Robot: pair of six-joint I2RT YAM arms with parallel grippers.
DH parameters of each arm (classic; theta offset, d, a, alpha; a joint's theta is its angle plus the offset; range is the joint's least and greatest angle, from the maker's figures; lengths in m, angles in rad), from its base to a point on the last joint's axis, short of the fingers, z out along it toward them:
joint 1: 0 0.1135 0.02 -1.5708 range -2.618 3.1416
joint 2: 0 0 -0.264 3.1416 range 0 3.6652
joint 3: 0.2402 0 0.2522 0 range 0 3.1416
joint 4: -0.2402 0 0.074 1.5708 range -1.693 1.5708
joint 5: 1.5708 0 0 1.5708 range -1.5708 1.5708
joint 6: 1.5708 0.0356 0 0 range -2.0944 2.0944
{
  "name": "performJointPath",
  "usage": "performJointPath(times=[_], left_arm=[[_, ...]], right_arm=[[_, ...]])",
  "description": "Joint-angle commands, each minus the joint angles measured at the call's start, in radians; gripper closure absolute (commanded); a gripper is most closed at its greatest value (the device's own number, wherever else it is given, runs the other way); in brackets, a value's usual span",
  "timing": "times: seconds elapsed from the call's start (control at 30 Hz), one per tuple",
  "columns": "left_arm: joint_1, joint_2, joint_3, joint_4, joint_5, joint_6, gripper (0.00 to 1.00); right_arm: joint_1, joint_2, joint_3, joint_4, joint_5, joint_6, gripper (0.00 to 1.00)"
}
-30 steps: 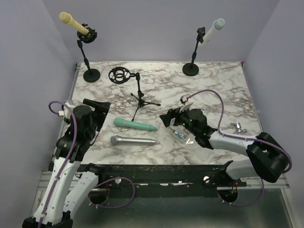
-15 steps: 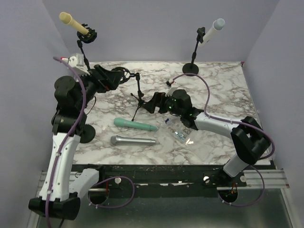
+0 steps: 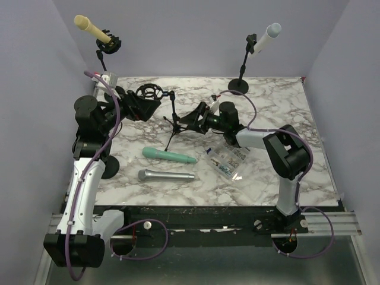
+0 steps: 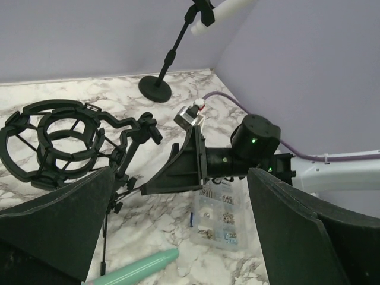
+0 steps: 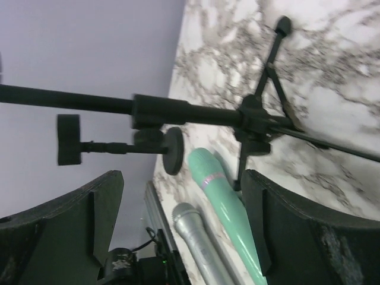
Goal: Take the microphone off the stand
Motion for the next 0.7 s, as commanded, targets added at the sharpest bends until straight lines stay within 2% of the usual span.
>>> performJointPath(times=[0.0, 0.17, 0.3, 0.4, 0.67], left_arm=[[0.01, -0.058, -0.065, 0.126, 0.041, 0.046, 0.01], [0.01, -0.066, -0.091, 0.162, 0.045, 0.033, 0.01], [0.01, -0.06, -0.103, 0.193, 0.069, 0.003, 0.02], [0.01, -0.05, -0.107, 0.204, 0.081, -0.004, 0.04], [0.018, -0.039, -0.128, 0.262, 0.111, -0.047, 0.04]], right_arm=[[-0.006, 0.044, 0.089, 0.11, -0.119, 0.087, 0.12], [-0.008, 0.139, 0.167, 0.169, -0.153, 0.188, 0.17], [-0.008, 0.21, 0.207, 0.276, -0.194, 0.296, 0.28], [-0.008, 0.246, 0.215, 0.342, -0.204, 0.355, 0.33], [-0.009, 0.293, 0.209, 0.451, -0.223, 0.41, 0.47]])
